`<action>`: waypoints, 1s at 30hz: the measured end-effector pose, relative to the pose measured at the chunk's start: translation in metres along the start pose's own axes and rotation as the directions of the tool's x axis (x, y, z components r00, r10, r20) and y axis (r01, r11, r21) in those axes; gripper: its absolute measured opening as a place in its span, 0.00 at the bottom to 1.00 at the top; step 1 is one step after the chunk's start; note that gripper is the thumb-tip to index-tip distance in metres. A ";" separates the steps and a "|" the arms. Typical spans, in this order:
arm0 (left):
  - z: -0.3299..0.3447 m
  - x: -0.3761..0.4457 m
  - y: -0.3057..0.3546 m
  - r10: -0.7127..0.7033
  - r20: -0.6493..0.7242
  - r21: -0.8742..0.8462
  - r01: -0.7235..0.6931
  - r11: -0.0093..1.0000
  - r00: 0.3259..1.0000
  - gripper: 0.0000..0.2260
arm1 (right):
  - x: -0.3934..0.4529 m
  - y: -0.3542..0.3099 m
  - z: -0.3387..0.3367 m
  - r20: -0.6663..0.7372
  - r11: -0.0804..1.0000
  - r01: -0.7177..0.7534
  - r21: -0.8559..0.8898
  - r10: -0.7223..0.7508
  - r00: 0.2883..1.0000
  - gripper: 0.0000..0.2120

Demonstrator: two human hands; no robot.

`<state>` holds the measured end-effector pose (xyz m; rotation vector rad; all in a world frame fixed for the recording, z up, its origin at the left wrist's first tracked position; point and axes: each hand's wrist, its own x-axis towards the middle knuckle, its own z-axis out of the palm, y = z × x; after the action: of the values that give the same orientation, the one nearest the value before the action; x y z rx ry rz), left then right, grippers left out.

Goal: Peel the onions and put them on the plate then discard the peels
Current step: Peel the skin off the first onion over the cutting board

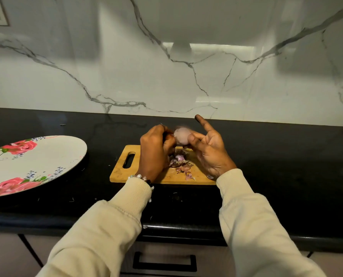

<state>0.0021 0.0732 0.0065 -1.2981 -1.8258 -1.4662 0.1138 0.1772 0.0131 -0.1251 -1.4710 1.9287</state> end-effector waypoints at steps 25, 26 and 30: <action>-0.011 0.003 0.012 -0.253 0.255 -0.376 0.337 0.863 0.933 0.07 | 0.000 -0.001 -0.006 -0.041 0.981 -0.022 -0.192 0.015 0.999 0.39; -0.012 0.003 0.013 -0.260 0.257 -0.389 0.345 0.854 0.931 0.07 | -0.001 -0.001 -0.006 -0.039 0.982 -0.026 -0.189 0.019 0.999 0.39; -0.012 0.002 0.010 -0.265 0.247 -0.342 0.339 0.876 0.932 0.08 | -0.003 -0.002 -0.003 -0.039 0.975 -0.044 -0.217 0.036 0.999 0.39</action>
<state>0.0076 0.0632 0.0173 -1.4185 -2.0102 -2.0078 0.1181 0.1787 0.0127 -0.2883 -1.6649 1.7823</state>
